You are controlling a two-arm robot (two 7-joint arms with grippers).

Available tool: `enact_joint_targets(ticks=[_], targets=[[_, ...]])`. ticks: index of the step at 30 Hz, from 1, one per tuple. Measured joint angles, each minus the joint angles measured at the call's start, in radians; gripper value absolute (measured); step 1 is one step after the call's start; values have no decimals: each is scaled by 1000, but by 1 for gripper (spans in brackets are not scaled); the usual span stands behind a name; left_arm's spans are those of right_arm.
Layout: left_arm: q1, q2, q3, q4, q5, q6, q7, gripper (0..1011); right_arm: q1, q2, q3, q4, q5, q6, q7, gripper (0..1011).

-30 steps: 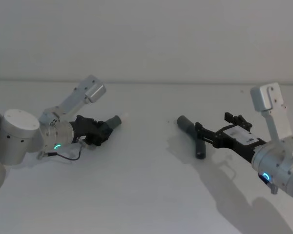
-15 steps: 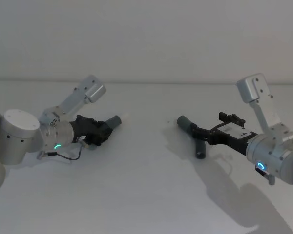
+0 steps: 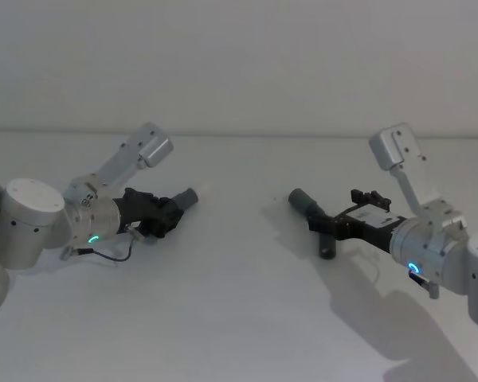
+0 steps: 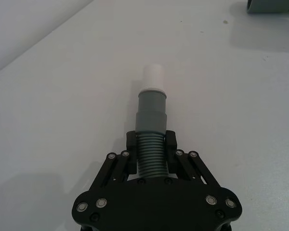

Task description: Use both hands to pick up one end of the pipe from the table, align the ends, and insert them.

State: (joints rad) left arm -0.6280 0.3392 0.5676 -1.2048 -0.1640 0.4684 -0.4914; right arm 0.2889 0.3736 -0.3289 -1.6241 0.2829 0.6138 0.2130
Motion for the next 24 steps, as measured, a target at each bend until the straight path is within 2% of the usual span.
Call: enact_joint_targets(ticks=[24], targets=[[0, 0, 0, 0, 0, 0, 0, 329, 60, -52, -35, 125, -35, 2, 13, 1001]])
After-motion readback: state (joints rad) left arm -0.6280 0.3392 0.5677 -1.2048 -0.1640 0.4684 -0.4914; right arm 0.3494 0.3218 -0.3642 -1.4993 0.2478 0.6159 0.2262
